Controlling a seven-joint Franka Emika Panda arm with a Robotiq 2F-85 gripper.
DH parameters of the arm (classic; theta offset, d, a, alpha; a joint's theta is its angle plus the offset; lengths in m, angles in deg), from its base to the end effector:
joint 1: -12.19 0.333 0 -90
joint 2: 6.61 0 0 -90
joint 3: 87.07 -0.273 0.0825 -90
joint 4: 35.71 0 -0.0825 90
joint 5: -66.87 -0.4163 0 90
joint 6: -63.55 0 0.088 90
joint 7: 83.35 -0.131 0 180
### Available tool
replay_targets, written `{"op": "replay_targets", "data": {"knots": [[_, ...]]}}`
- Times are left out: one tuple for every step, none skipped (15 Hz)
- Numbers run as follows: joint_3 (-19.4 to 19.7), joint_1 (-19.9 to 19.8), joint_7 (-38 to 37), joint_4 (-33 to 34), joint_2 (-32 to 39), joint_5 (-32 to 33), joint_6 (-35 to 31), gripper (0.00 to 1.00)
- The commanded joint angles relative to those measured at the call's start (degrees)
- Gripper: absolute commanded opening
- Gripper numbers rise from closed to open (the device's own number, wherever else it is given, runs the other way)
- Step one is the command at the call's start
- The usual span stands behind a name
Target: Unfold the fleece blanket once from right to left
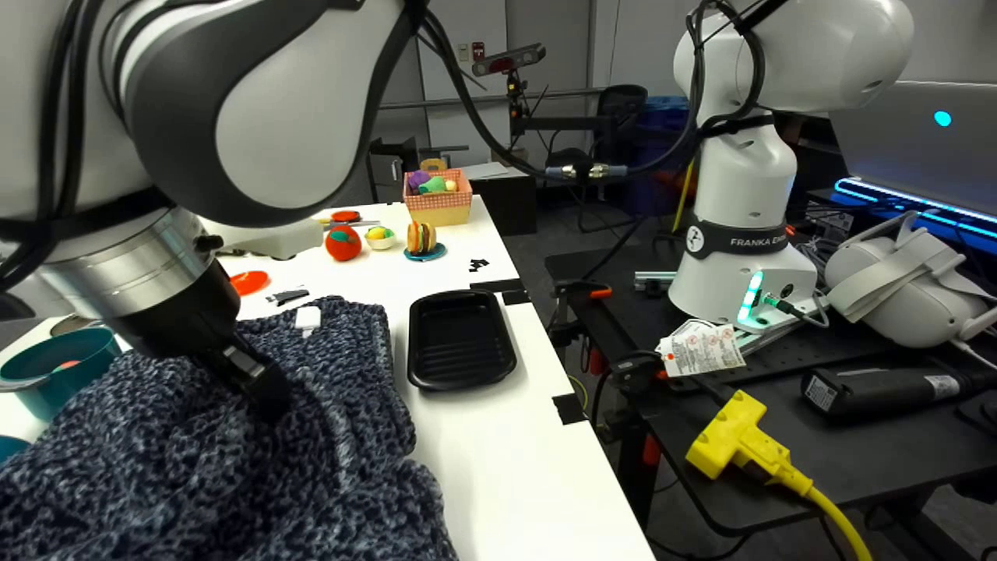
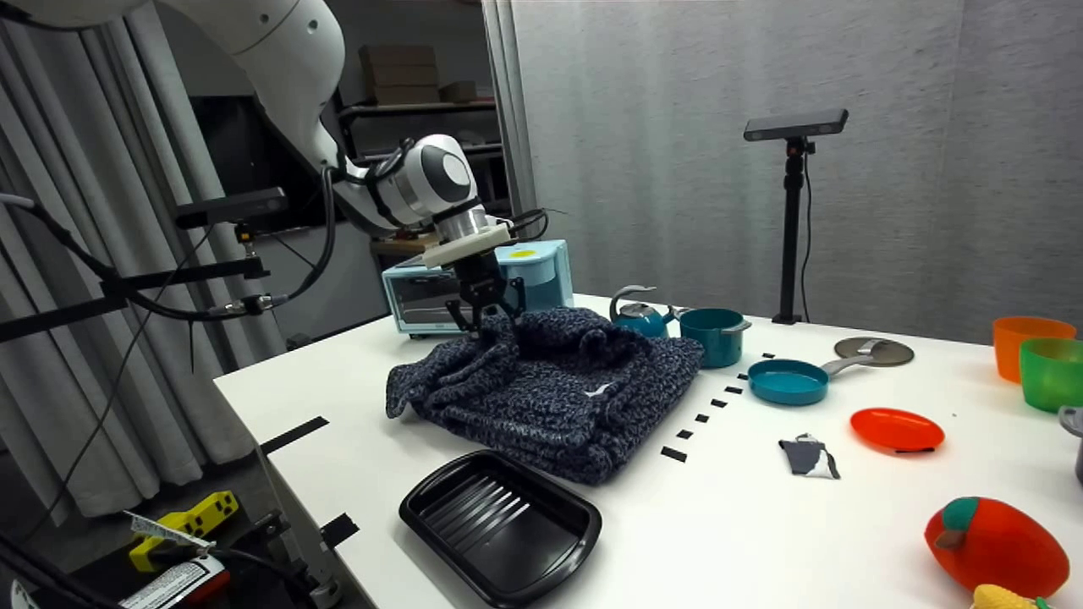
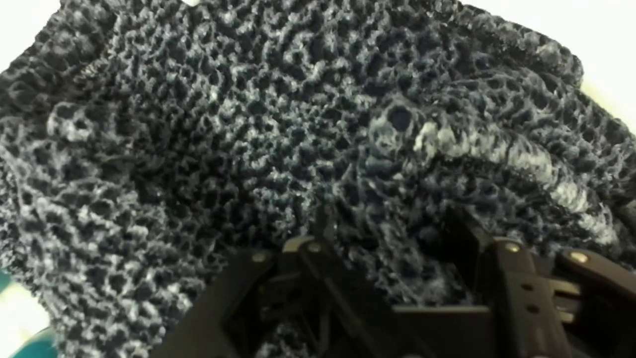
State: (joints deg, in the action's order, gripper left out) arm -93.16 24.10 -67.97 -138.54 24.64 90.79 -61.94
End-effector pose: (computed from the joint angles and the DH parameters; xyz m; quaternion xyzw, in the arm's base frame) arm 0.6152 0.1762 0.1546 0.9029 0.4031 -0.0663 0.1335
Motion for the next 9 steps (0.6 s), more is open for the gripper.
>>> {"op": "replay_targets", "data": {"knots": [[-1.1,-2.6,2.4,1.8,0.8,-4.5,-0.3,0.27],[-1.1,-2.8,2.1,2.1,0.9,-5.4,-0.4,0.21],[-1.2,-3.0,2.0,2.2,0.9,-6.2,-0.4,0.14],[-1.3,-3.0,1.9,2.4,0.9,-7.0,-0.3,0.05],[-1.8,-3.1,2.0,2.5,1.0,-8.1,-0.2,0.01],[-2.5,-3.2,2.5,2.6,0.9,-9.7,0.2,0.00],[-3.3,-3.0,3.0,2.2,0.6,-10.8,0.1,0.00],[-4.0,-2.8,3.5,2.1,0.4,-11.7,0.2,0.00],[-4.8,-2.3,4.0,2.0,0.3,-12.2,0.4,0.01]]}}
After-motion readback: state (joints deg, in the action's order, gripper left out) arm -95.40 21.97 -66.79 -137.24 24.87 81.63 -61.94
